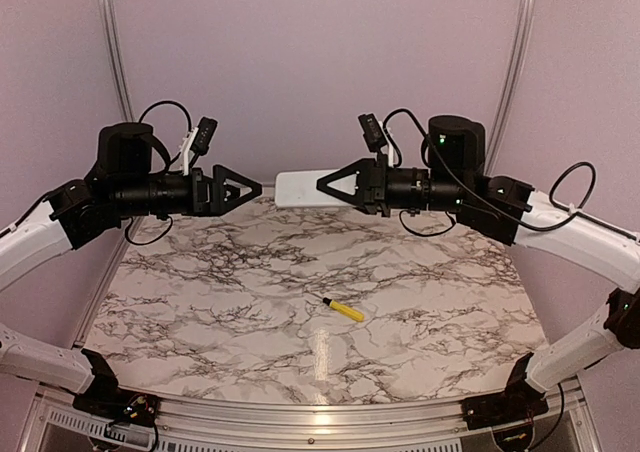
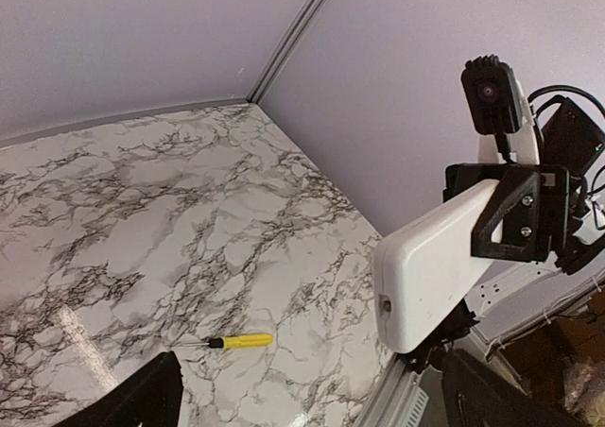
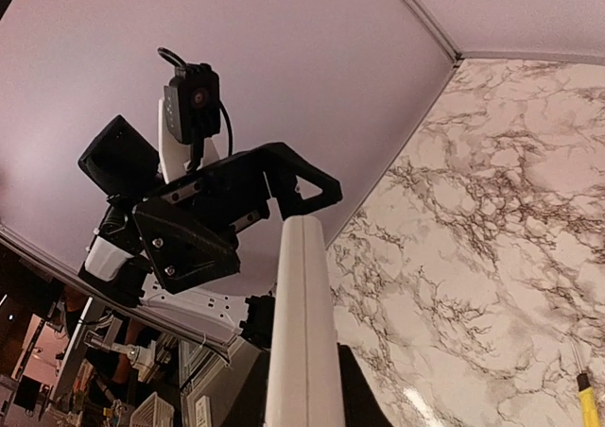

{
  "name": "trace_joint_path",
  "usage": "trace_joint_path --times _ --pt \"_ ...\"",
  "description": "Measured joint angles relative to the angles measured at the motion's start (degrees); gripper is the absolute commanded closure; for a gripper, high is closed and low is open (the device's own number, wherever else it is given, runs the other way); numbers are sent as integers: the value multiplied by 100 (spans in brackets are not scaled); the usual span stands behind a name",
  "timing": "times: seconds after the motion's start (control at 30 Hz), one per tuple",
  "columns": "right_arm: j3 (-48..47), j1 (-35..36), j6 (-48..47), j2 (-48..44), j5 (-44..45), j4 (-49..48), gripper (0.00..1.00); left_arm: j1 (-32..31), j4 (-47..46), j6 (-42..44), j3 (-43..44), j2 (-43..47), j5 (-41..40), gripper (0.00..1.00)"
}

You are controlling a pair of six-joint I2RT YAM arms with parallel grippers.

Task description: Unload the batteries from the remote control

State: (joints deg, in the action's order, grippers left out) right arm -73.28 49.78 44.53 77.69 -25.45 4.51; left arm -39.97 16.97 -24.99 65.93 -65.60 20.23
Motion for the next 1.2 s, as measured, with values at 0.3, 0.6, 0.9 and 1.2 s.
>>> trace_joint_path --times 0.3,0.6,0.9,1.2 --pt "269 -15 254 9 -525 -688 100 188 -1698 -1665 -619 -42 1381 2" --pt "236 157 468 321 -894 -1204 100 188 -3279 -2761 -721 -525 2197 18" --pt "140 203 640 433 -975 -1314 100 55 -3814 -3023 -774 -584 2649 29" --pt "76 208 649 437 -1067 -1368 100 -186 -3978 -3112 -835 -765 2798 61"
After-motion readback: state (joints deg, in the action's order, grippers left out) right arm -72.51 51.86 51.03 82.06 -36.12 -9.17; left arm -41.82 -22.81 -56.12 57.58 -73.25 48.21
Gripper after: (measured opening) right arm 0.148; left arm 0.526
